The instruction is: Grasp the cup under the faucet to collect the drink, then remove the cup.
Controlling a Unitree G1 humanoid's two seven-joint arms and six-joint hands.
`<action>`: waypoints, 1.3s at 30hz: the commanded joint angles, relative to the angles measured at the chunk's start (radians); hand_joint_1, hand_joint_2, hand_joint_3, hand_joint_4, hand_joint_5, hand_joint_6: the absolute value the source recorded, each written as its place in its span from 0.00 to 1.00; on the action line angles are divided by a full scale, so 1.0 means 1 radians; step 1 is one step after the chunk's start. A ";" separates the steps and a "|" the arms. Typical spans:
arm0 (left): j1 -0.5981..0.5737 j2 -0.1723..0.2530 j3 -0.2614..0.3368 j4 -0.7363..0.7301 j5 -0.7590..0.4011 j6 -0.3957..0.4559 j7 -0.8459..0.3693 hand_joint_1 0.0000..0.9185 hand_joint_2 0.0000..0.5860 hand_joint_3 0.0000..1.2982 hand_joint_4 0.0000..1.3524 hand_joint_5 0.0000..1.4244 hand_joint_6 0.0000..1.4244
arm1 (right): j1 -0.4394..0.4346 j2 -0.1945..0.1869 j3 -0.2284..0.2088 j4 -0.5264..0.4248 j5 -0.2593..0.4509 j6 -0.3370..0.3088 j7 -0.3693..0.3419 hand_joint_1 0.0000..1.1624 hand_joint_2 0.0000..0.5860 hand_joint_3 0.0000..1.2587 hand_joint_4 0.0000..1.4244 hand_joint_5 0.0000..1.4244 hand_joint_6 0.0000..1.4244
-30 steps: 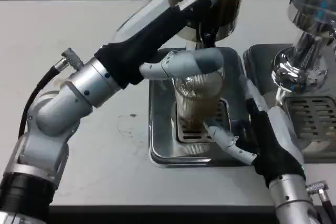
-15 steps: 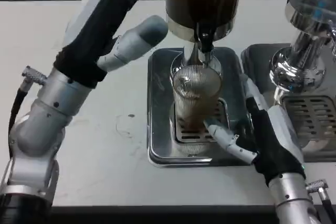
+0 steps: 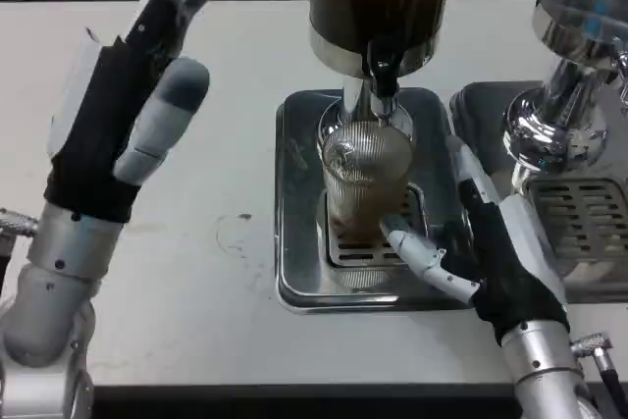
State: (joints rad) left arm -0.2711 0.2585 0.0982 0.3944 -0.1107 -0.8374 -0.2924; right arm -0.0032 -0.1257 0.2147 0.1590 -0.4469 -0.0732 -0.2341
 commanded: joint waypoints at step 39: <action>0.317 0.146 -0.051 0.050 0.637 0.205 0.406 0.00 0.19 0.00 0.00 0.00 0.00 | -0.036 0.003 0.000 0.048 0.017 -0.095 0.014 0.46 0.46 0.00 0.00 0.00 0.00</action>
State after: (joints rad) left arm 0.0370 0.3847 0.0662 0.4321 0.5246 -0.6418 0.0922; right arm -0.0183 -0.1268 0.2149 0.1913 -0.4402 -0.1481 -0.2252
